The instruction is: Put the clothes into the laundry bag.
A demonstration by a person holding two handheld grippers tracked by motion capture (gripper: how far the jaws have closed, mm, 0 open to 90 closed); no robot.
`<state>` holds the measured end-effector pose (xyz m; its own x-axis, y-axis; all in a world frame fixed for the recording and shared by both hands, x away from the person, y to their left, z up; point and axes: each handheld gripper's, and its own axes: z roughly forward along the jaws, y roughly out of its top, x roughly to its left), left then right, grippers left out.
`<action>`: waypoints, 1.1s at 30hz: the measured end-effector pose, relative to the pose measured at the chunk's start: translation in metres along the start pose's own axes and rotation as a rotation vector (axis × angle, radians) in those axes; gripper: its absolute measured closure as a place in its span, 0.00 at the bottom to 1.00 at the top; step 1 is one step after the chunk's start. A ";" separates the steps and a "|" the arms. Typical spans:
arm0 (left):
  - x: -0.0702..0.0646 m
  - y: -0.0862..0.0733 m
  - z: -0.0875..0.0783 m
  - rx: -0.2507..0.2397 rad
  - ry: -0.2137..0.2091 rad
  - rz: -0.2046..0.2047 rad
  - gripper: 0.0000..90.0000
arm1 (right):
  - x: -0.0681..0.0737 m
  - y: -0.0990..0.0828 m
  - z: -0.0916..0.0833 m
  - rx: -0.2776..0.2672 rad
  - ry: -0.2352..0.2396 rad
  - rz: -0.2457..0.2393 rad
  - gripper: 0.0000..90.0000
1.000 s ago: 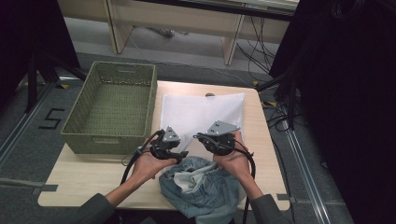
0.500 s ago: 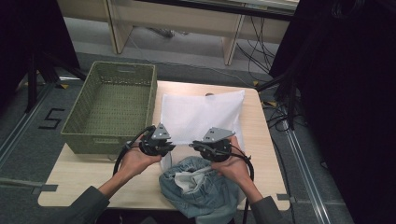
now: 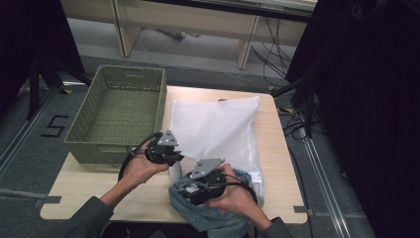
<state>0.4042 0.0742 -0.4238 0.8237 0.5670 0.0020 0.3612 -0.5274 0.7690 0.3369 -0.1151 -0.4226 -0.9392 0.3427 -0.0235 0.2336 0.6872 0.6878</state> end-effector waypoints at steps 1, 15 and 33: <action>-0.001 -0.001 0.000 -0.002 -0.001 -0.012 0.97 | 0.000 0.000 0.000 0.000 0.000 0.000 0.45; -0.004 0.004 -0.010 -0.017 -0.021 0.035 0.97 | -0.040 -0.007 -0.027 0.093 -0.290 -0.022 0.90; 0.000 0.006 -0.007 -0.024 -0.040 0.021 0.97 | -0.032 -0.007 -0.025 0.015 -0.305 0.107 0.56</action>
<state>0.4029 0.0753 -0.4153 0.8479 0.5301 -0.0064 0.3332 -0.5235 0.7841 0.3590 -0.1475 -0.4085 -0.7911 0.5879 -0.1692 0.3326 0.6455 0.6875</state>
